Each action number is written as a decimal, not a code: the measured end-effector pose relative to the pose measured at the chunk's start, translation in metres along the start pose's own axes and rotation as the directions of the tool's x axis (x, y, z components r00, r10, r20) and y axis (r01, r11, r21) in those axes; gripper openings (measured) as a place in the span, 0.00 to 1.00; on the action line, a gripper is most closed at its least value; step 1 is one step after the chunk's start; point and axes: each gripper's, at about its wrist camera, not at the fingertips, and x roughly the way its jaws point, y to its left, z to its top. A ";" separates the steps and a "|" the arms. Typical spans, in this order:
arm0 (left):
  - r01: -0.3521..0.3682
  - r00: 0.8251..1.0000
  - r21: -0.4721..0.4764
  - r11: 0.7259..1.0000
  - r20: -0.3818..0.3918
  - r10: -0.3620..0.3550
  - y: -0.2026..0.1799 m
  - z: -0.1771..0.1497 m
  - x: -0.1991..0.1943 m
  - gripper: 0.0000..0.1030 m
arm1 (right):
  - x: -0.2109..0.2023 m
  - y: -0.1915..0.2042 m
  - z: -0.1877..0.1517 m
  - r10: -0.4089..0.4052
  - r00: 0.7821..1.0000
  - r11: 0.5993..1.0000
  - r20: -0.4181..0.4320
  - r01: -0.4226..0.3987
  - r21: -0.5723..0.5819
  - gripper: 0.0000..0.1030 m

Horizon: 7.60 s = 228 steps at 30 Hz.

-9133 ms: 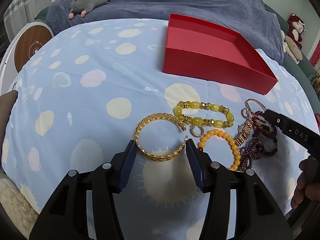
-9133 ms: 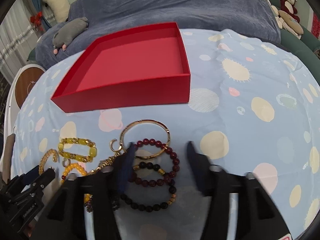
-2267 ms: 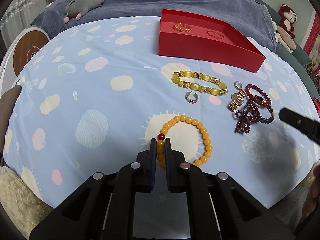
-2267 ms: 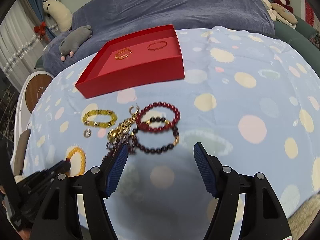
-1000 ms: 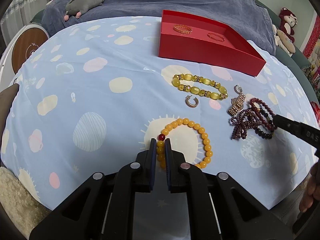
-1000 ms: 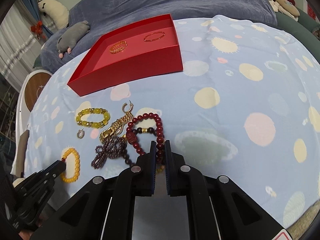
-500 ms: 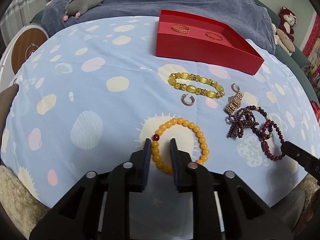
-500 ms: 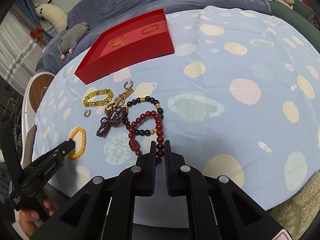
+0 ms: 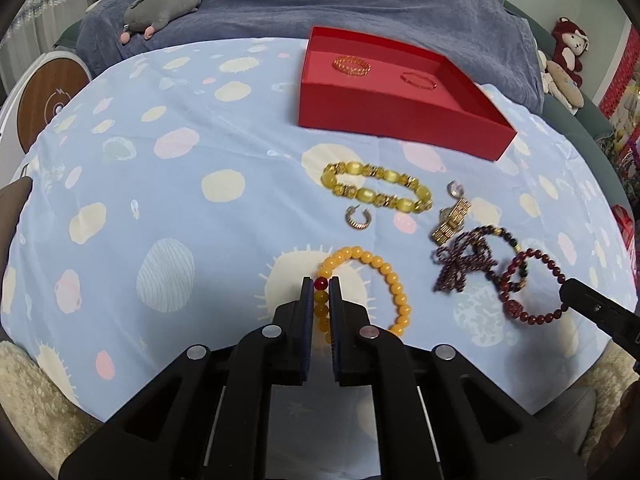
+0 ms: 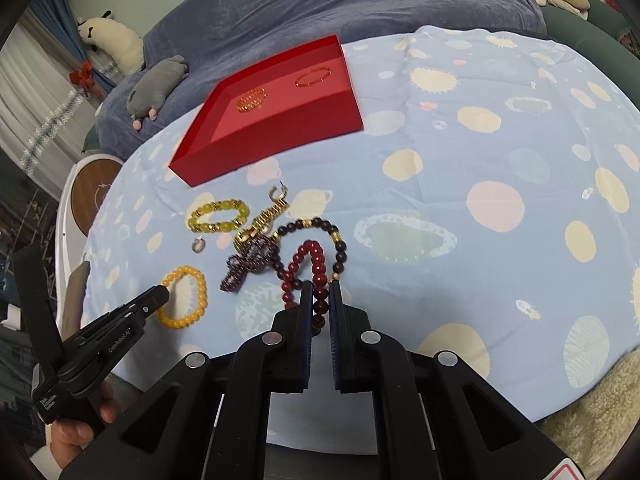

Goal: Organize jewelry
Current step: 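Carry both bead bracelets into the red box and open both tools, then withdraw both tools from the box toward the remaining bracelets, then grasp the black bead bracelet with gold spacers with the right tool, then grasp the yellow glass bead bracelet with the left tool while the right holds the black bracelet, then carry both bracelets into the red box and open both tools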

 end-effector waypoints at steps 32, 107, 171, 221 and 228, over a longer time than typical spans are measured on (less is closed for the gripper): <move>0.220 0.970 0.016 0.975 0.103 -0.221 -0.043 0.222 0.050 0.07 | 0.072 0.051 0.223 0.150 0.982 0.988 0.110 -0.145 -0.051 0.07; 0.000 1.000 -0.115 0.993 -0.030 -0.004 0.020 0.011 0.016 0.57 | 0.058 0.001 0.020 -0.122 0.992 0.990 -0.027 0.120 -0.068 0.08; 0.044 0.999 -0.072 0.996 0.010 -0.043 0.014 0.035 -0.016 0.10 | -0.034 0.012 0.024 0.043 0.995 0.999 0.095 -0.043 -0.002 0.07; 0.042 0.998 -0.119 0.992 0.054 -0.036 -0.001 0.151 0.071 0.42 | 0.082 0.024 0.154 -0.033 0.994 0.999 0.106 0.037 -0.036 0.30; 0.015 0.995 -0.084 0.996 0.097 -0.006 -0.001 0.136 0.040 0.53 | 0.054 0.023 0.132 -0.020 0.993 0.999 0.114 0.026 -0.047 0.30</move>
